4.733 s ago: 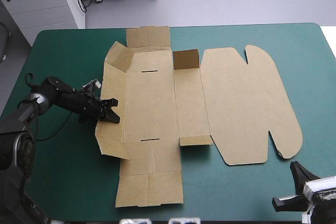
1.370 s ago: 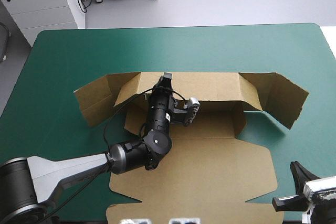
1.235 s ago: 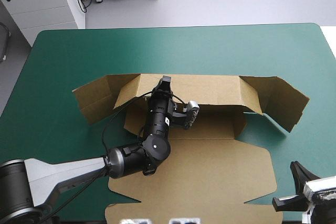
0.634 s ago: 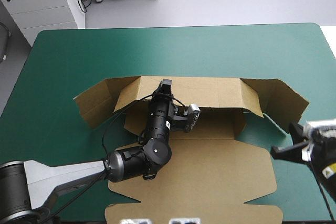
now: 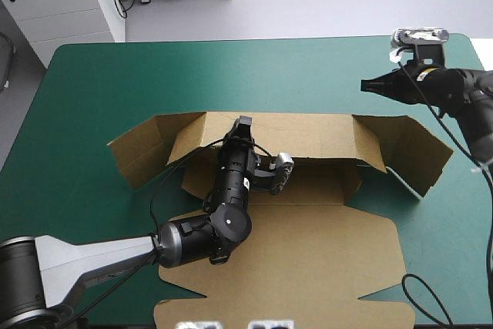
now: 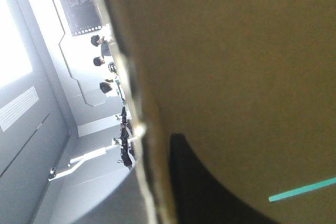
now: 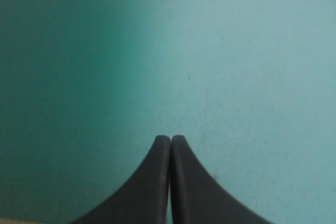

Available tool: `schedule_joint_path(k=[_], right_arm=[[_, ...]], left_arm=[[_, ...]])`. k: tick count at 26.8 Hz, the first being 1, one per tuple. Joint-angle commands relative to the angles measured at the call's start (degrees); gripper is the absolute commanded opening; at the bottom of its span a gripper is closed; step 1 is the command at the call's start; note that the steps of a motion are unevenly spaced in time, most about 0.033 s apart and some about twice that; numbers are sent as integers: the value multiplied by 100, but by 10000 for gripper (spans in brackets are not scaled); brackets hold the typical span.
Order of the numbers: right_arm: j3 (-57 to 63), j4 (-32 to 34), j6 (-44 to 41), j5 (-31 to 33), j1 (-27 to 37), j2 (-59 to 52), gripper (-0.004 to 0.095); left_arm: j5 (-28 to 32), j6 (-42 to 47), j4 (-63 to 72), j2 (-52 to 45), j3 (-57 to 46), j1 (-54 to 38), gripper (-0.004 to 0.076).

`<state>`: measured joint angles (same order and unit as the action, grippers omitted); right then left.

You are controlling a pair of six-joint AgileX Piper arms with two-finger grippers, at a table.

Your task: Fold the box

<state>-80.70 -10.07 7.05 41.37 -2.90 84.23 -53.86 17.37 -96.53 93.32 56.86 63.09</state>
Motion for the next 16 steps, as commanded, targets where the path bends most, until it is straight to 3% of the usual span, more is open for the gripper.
schedule_joint_path(k=[1, 4, 9, 16], right_arm=[[-701, -138, 22, 878, -10, 467, -19], [-1008, -187, 12, 2013, -10, 802, -19], [-1008, -163, 91, 3008, -10, 792, -19], [-920, -166, -78, 3013, -10, 391, -19]], left_arm=[[-24, 18, 25, -172, 72, 34, -8], [-24, 18, 25, -172, 72, 34, -8], [-24, 18, 25, -172, 72, 34, -8], [-88, 18, 25, -172, 72, 34, -8]])
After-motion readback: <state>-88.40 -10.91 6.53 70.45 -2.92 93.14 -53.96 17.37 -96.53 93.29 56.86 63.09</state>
